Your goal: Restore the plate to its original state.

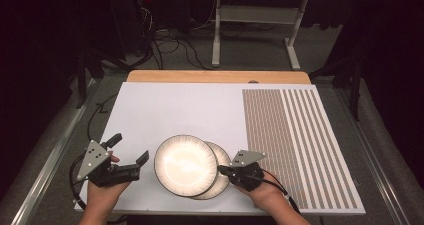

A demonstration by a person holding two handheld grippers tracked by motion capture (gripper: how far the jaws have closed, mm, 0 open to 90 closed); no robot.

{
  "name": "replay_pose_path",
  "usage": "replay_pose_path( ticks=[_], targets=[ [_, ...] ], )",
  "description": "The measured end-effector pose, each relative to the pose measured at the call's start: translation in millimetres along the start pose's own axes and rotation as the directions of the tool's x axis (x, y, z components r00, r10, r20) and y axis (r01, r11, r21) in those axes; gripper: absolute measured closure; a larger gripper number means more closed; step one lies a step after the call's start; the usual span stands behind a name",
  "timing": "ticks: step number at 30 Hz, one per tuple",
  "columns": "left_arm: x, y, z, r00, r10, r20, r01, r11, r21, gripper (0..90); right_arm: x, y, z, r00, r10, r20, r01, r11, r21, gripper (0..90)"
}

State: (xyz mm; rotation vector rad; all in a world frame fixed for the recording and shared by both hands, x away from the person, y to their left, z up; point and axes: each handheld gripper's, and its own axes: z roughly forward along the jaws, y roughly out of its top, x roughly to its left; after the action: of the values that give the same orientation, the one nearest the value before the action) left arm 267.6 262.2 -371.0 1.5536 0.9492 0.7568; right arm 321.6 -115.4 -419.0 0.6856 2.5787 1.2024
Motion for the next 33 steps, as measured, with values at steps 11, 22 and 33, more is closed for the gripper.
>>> replay_pose_path(
  ticks=[11,22,33],
  targets=[
    [0.7,0.0,-0.6,1.0000,-0.003,0.000,0.003,1.0000,0.002,0.1,-1.3,0.0,-0.4,1.0000,-0.005,0.006,0.005,1.000,-0.003,90.0],
    [1.8,-0.3,-0.5,1.0000,-0.003,-0.001,0.003,1.0000,0.005,0.1,-2.3,-0.4,-3.7,0.9998,0.009,0.015,-0.009,1.000,-0.005,90.0],
    [1.3,-0.4,0.3,1.0000,0.001,0.001,-0.001,0.9999,0.012,0.1,-3.2,-0.7,-4.6,0.9999,-0.006,0.015,0.006,1.000,-0.002,90.0]
  ],
)
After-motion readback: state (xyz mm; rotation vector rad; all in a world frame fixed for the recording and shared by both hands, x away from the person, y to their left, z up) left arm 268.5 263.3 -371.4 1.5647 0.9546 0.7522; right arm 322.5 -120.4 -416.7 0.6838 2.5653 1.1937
